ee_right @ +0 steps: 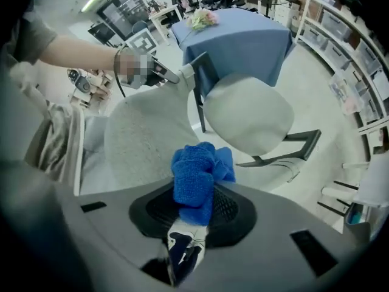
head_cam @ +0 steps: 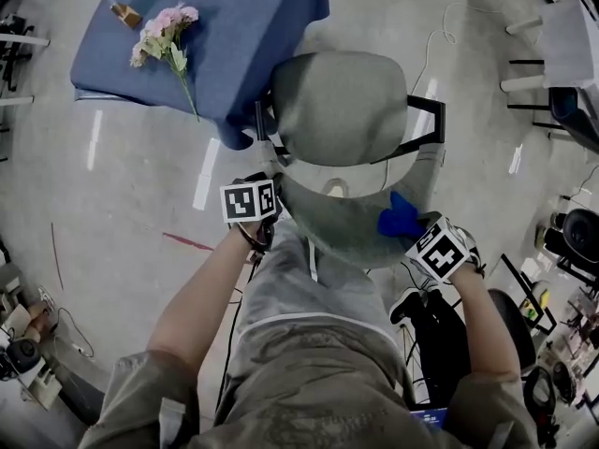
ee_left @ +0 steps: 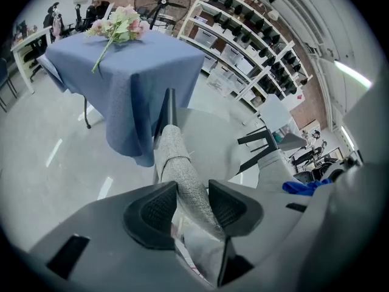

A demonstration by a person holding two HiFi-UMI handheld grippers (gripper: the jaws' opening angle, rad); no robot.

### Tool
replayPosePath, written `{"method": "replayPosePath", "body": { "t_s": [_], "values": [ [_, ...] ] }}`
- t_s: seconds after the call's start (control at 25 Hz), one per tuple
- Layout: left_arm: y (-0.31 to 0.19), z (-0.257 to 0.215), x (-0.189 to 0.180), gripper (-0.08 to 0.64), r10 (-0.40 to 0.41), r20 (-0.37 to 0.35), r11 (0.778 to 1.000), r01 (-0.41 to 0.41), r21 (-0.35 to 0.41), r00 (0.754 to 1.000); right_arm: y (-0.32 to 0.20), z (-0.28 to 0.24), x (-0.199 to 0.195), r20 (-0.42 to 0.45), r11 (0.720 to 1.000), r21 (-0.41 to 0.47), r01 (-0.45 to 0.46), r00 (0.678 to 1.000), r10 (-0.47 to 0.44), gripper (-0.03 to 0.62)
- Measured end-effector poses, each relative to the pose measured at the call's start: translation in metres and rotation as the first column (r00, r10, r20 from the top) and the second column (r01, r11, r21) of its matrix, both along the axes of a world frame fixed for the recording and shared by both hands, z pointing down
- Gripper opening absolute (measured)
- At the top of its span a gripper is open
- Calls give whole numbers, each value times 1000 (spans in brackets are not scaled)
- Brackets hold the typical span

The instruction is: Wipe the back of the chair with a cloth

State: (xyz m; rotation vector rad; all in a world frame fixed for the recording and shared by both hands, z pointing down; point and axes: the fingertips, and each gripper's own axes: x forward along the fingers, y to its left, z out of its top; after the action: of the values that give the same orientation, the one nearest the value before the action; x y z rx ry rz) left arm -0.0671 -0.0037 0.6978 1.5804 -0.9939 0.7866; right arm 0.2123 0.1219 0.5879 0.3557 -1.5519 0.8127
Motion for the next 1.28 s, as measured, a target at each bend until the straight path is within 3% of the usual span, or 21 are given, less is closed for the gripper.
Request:
{"method": "replayPosePath", "body": {
  "t_s": [0.32, 0.52, 0.68, 0.84, 1.04, 1.28],
  "values": [
    [7, -21, -4, 166, 67, 0, 998, -67, 10, 998, 13, -26, -90, 212, 999, -30, -30, 977, 35, 106],
    [19, -40, -25, 150, 59, 0, 998, -59, 20, 998, 1, -46, -128, 372, 988, -59, -145, 915, 156, 107],
    [15, -67, -45, 120, 45, 33, 997, -47, 66, 998, -39, -76, -152, 482, 966, 34, -257, 851, 210, 109],
    [-2, -113, -45, 95, 25, 19, 987, -28, 156, 1000, -89, -118, -155, 549, 923, 161, -350, 808, 211, 109],
    [-48, -195, -37, 70, 7, -16, 939, -1, 345, 1000, -148, -188, -150, 625, 853, 305, -424, 765, 157, 109],
    [-98, -300, -25, 61, 60, -62, 835, -16, 550, 996, -197, -289, -137, 703, 725, 458, -514, 709, 58, 109]
  ]
}}
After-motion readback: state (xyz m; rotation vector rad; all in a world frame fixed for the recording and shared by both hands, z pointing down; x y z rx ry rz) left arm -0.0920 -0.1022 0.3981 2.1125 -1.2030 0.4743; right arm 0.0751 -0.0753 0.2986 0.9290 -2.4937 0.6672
